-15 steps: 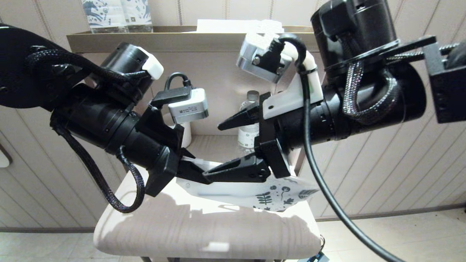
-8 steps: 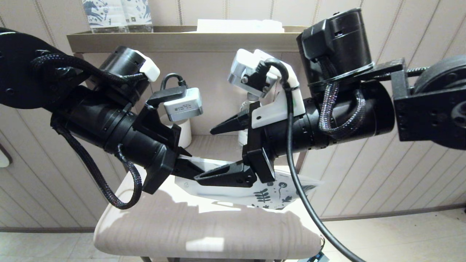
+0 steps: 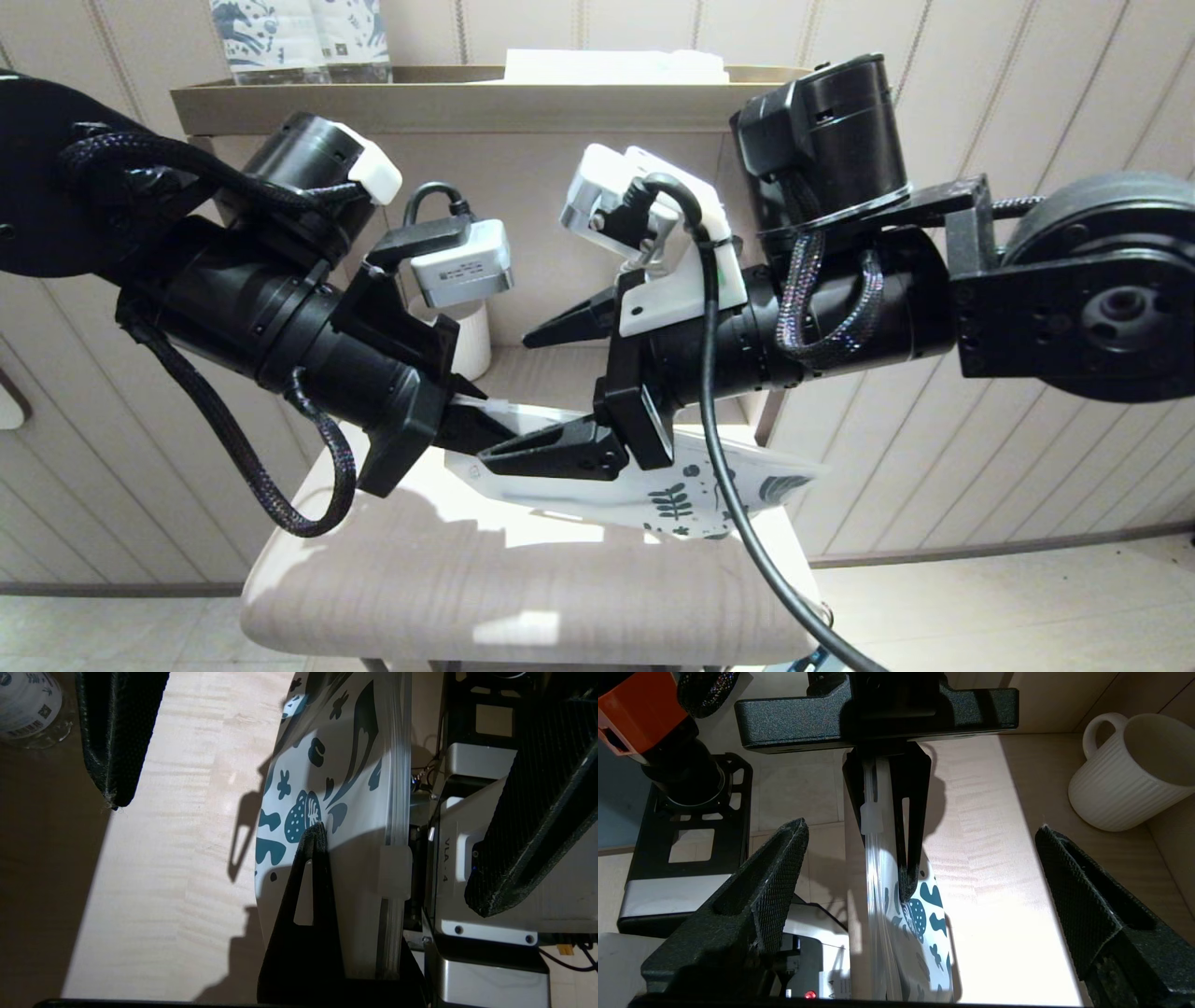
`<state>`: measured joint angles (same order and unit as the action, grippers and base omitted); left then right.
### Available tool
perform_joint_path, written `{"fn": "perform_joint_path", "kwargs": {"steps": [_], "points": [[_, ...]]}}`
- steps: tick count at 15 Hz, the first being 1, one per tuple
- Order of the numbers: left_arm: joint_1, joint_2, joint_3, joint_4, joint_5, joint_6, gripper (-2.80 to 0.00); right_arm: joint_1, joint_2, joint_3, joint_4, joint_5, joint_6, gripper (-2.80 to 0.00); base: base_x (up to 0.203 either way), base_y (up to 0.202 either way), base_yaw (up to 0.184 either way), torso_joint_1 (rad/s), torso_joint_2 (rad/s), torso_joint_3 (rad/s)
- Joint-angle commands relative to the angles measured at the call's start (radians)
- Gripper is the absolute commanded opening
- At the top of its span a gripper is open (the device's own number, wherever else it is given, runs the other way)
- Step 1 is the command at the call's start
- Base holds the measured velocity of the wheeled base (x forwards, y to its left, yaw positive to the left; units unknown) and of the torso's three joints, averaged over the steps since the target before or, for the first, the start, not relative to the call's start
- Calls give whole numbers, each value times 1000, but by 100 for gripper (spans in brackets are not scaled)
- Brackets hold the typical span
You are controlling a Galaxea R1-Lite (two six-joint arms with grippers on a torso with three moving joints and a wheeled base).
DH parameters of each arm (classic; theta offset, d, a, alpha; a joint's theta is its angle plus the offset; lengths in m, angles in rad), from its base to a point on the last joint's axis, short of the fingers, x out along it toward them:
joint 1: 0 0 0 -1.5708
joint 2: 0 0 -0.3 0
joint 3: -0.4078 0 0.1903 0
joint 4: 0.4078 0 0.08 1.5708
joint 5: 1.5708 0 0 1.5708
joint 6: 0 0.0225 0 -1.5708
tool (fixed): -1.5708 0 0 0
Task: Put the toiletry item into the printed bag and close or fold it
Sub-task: Close the strorage bag and place it on the desk
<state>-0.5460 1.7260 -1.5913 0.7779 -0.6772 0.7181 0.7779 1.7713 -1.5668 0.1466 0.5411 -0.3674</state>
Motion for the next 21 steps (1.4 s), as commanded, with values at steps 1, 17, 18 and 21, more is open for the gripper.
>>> {"fn": "perform_joint_path", "kwargs": {"steps": [1,17,18,21], "points": [[0,-6,1,4,-4,3,-280,1,4,-3,1,3,-2,0,0,0,0,0,0,0],[4,1,1,4,-22,4,-280,18,19,1,-59,-6,39,-280,0,0,0,0,0,0],[4,1,1,4,-22,4,-280,17,16,2,-58,-6,39,-280,0,0,0,0,0,0],[4,4,1,4,-22,4,-280,14,14,2,-58,-6,39,-280,0,0,0,0,0,0]]}}
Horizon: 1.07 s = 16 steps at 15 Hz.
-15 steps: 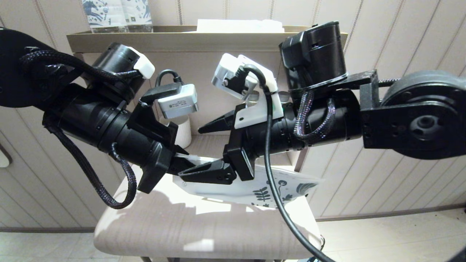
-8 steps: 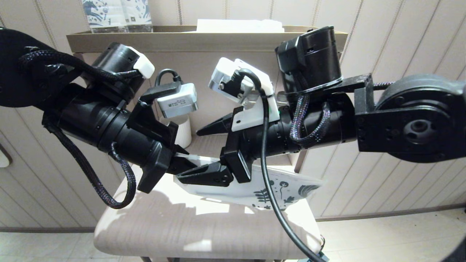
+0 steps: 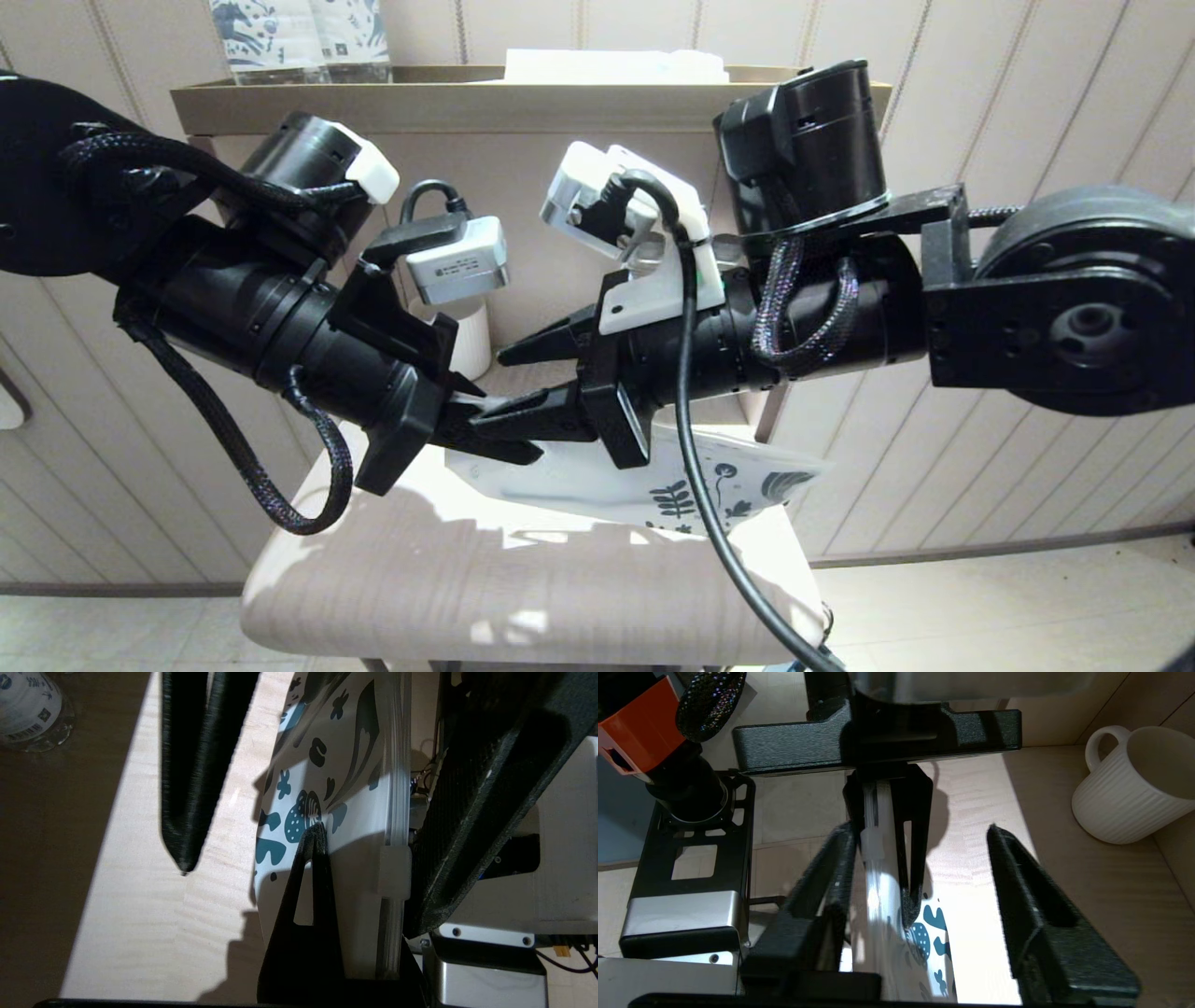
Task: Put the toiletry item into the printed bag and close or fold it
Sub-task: Close the strorage bag and place it on the desk
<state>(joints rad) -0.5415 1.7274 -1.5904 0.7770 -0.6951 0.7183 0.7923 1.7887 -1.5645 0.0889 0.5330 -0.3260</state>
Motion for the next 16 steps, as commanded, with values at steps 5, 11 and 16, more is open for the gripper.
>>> {"fn": "perform_joint_path", "kwargs": {"steps": [5,11,16], "points": [[0,7,0,5,-4,6,-280,1,0,0,0,4,-1,-280,0,0,0,0,0,0],[0,6,1,5,-6,6,-280,-8,-24,34,0,4,-2,-280,0,0,0,0,0,0],[0,-3,3,5,-6,6,-280,-50,-81,133,-4,6,-5,-280,0,0,0,0,0,0]]}}
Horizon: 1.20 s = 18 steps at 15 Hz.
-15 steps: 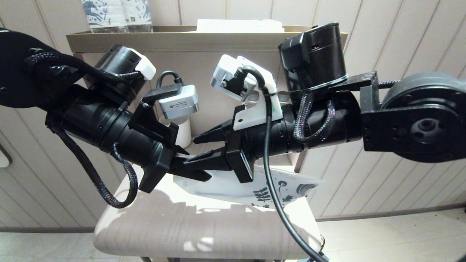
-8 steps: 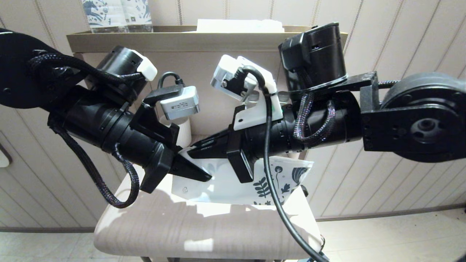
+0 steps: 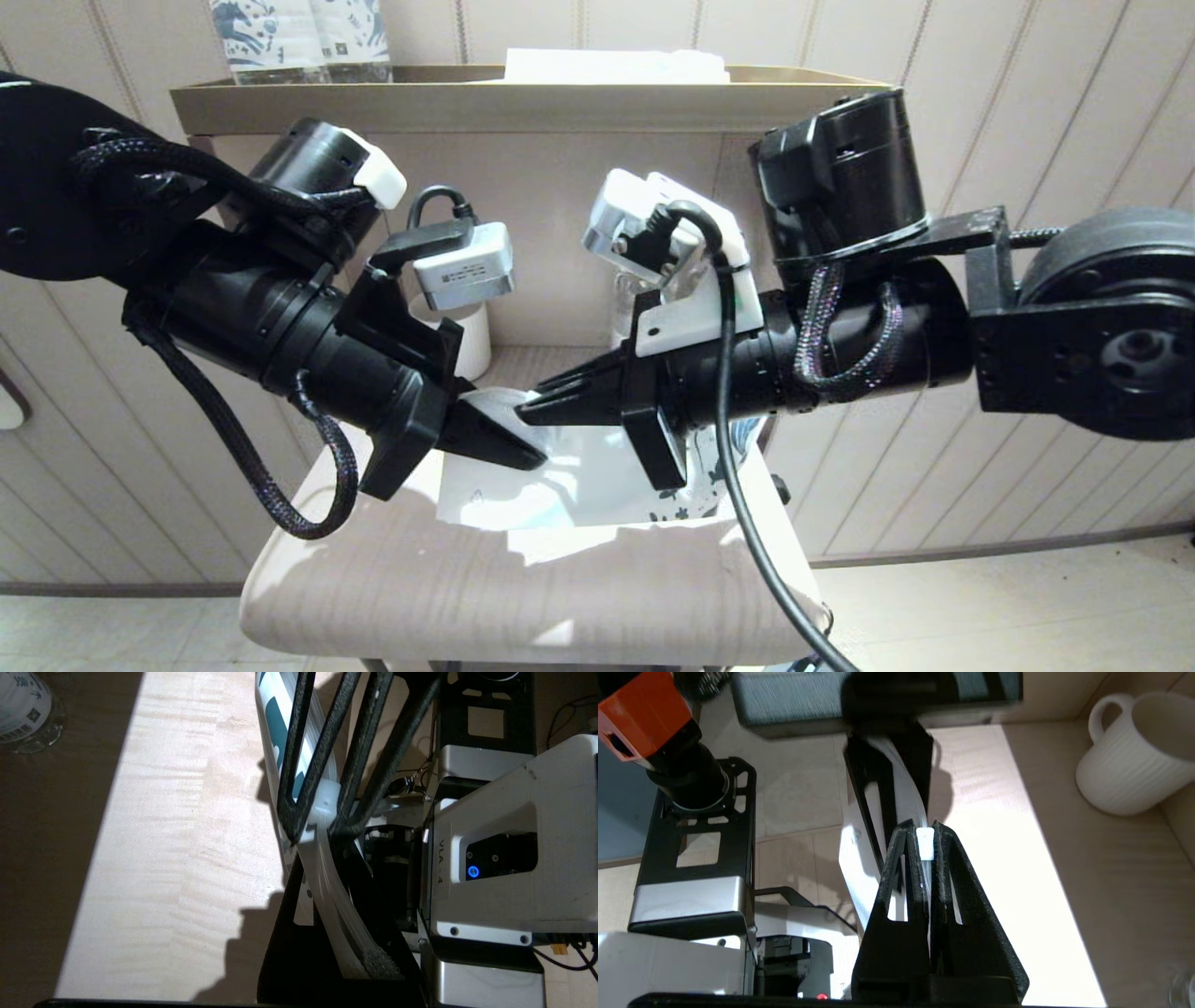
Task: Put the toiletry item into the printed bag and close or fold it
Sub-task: Close the strorage bag and place it on the desk
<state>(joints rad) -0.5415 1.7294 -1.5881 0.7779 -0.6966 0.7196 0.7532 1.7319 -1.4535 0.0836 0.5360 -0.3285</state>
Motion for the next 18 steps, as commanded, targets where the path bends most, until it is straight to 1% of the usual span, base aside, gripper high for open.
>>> {"fn": "perform_joint_path", "kwargs": {"steps": [1,4,8,12,16,18], "points": [[0,-5,0,4,-3,3,-280,-31,-37,42,1,4,-3,-280,0,0,0,0,0,0],[0,-7,2,4,-6,4,-280,-110,-101,122,0,10,-3,-280,0,0,0,0,0,0],[0,-7,5,4,-6,4,-280,-260,-214,227,1,78,-2,-280,0,0,0,0,0,0],[0,-10,7,4,-6,3,-280,-365,-294,319,1,130,-4,-280,0,0,0,0,0,0],[0,-16,7,4,-6,3,-280,-422,-343,389,-1,160,-6,-280,0,0,0,0,0,0],[0,-16,7,4,-6,3,-280,-439,-352,403,-1,172,-6,-280,0,0,0,0,0,0]]}}
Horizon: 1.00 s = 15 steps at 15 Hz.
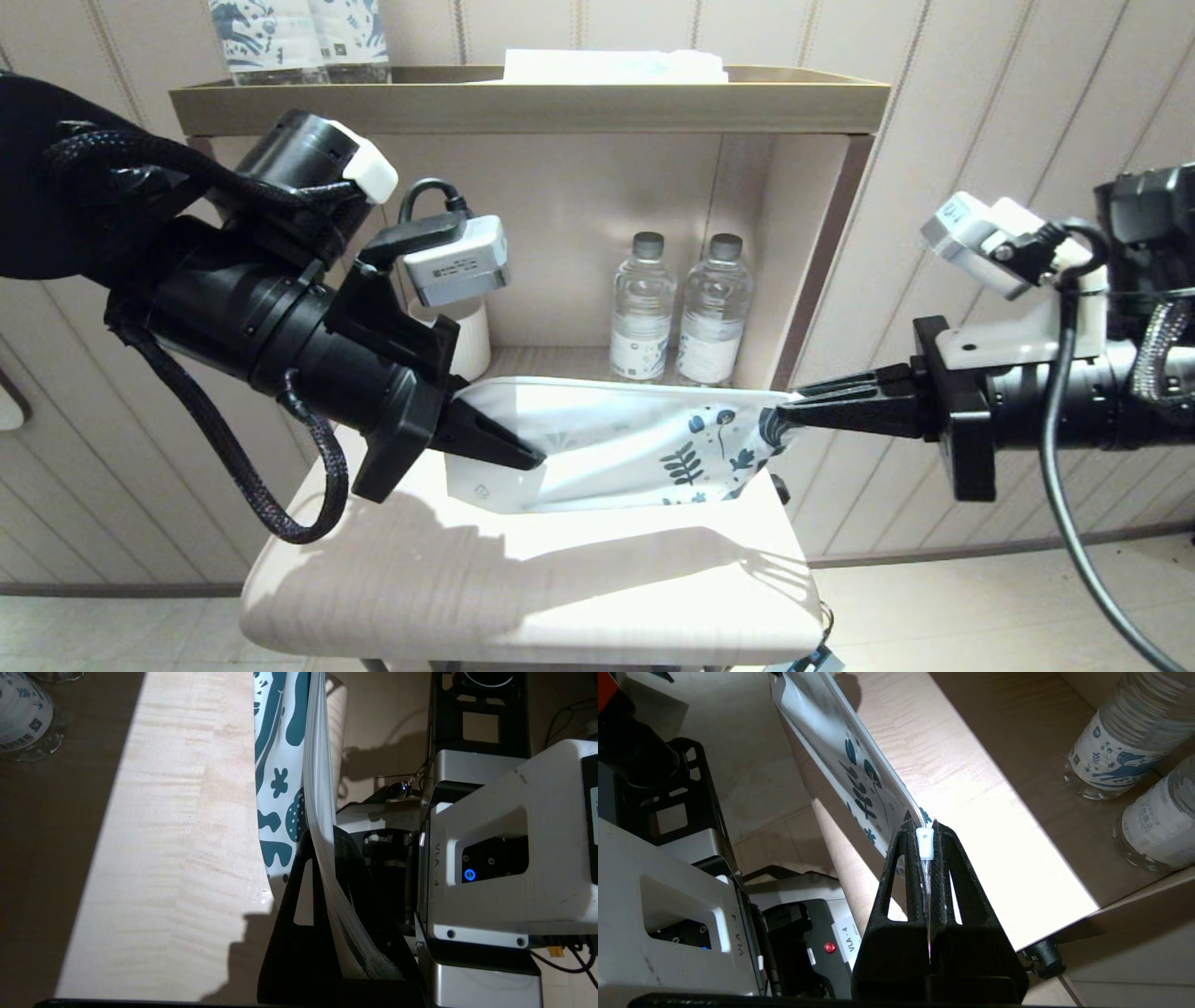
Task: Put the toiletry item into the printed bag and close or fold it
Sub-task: Close the strorage bag and place it on the desk
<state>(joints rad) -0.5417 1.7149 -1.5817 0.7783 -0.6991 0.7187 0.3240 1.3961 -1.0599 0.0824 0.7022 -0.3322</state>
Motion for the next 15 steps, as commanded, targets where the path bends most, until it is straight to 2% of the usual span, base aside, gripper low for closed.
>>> {"fn": "perform_joint_path", "kwargs": {"steps": [1,15], "points": [[0,-1,1,4,-3,5,-280,-8,-17,12,0,6,-2,-280,0,0,0,0,0,0],[-1,11,-3,4,-11,5,-280,0,-6,30,-28,2,-2,-280,0,0,0,0,0,0]]}}
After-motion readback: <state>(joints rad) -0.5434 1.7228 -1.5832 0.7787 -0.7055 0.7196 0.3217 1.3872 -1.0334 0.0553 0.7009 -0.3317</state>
